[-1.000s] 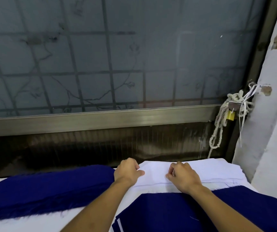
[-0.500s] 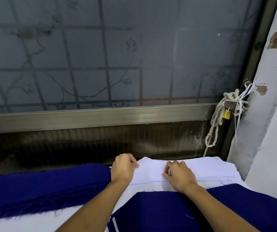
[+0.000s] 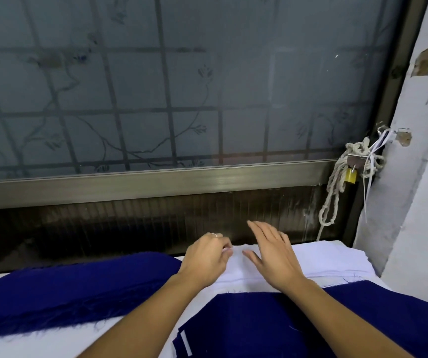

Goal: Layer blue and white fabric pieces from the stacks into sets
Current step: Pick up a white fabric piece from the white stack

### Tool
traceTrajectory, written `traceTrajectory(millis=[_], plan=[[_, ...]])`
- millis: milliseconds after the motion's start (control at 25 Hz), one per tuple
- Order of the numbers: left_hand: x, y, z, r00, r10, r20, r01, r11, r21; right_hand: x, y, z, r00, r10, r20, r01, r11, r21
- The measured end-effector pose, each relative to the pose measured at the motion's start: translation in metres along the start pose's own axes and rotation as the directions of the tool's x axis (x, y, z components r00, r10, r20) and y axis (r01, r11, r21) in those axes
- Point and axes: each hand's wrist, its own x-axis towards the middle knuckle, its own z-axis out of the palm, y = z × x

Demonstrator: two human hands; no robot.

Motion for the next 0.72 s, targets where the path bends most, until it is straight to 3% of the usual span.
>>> traceTrajectory(millis=[120, 320, 720], plan=[[-0.005, 0.007, -0.025, 0.999, -0.033, 0.017, 0.036, 0.980, -0.196, 0.008, -0.007, -0.015, 0.999, -0.022, 0.025, 0.018, 0.989, 0.146], [-0.017, -0.001, -0.074, 0.966, -0.214, -0.145, 0.147, 0.915, -0.375, 0.003, -0.005, -0.053, 0.994, 0.061, 0.089, -0.089, 0.927, 0.363], [-0.083, -0.062, -0.169, 0.814, -0.491, -0.311, 0.349, 0.841, -0.414, -0.021, -0.025, -0.108, 0.982, 0.068, 0.178, -0.143, 0.881, 0.451]])
